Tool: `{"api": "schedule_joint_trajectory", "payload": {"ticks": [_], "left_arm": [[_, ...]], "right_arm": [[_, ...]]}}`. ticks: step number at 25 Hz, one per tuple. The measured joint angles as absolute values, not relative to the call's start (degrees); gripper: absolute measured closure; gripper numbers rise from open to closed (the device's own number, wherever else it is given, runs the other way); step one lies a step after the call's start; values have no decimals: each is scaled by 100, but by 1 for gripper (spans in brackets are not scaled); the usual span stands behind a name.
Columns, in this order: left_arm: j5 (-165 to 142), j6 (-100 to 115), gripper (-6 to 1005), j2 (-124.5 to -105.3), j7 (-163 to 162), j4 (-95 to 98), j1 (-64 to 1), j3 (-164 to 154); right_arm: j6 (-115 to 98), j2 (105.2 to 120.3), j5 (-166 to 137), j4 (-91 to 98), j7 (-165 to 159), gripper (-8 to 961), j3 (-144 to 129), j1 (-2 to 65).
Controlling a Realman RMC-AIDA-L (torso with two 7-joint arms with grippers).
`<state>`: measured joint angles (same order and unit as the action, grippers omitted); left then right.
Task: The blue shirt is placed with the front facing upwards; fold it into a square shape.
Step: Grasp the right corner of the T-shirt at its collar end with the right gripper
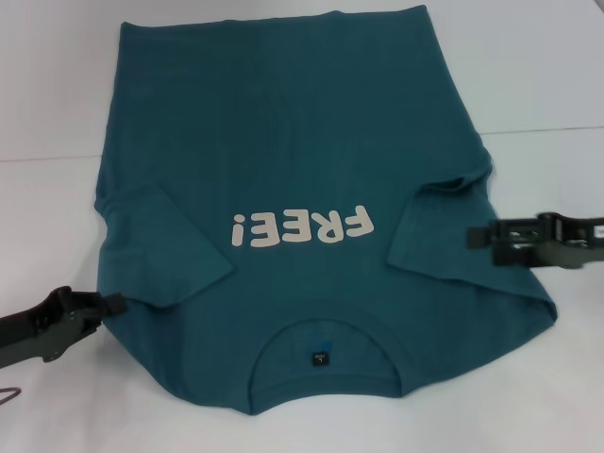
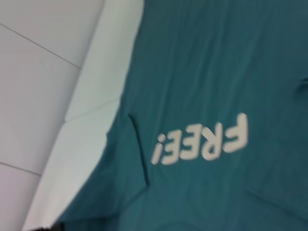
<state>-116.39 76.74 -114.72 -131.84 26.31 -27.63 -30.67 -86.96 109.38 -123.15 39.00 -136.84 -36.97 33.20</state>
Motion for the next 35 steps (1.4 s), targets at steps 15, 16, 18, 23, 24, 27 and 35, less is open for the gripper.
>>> {"api": "schedule_joint_trajectory", "payload": {"ticks": [15,16,18,23,24,27,35], "left_arm": [[-11612,7548,951,-11510,-13185,2628,-2769,-3059],[-11611,7548,951,-11513,-13186,2628,-2768,-3055],[-11610,7547,952,-11518,-13186,2628,-2757,-3048],[-11610,7525,952,-11529,-13188,2628,-2734,-3041],[-11610,7522,952,-11532,-13188,2628,-2730,-3041],[-11609,7517,952,-11540,-13189,2628,-2720,-3041],[-11601,7506,953,-11540,-13192,2628,-2707,-3032]], "right_arm": [[-8829,10464,-13239,3635,-13821,124,-3642,3049],[-8792,10453,-13247,3636,-13838,124,-3642,3038],[-8694,10430,-13283,3641,-13907,125,-3643,3024],[-8280,10449,-13390,3623,-14049,125,-3642,3019],[-8226,10471,-13392,3608,-14050,125,-3653,3024],[-8085,10536,-13473,3587,-14051,126,-3684,3076],[-7790,10702,-13757,3579,-14068,127,-3690,3204]]}}
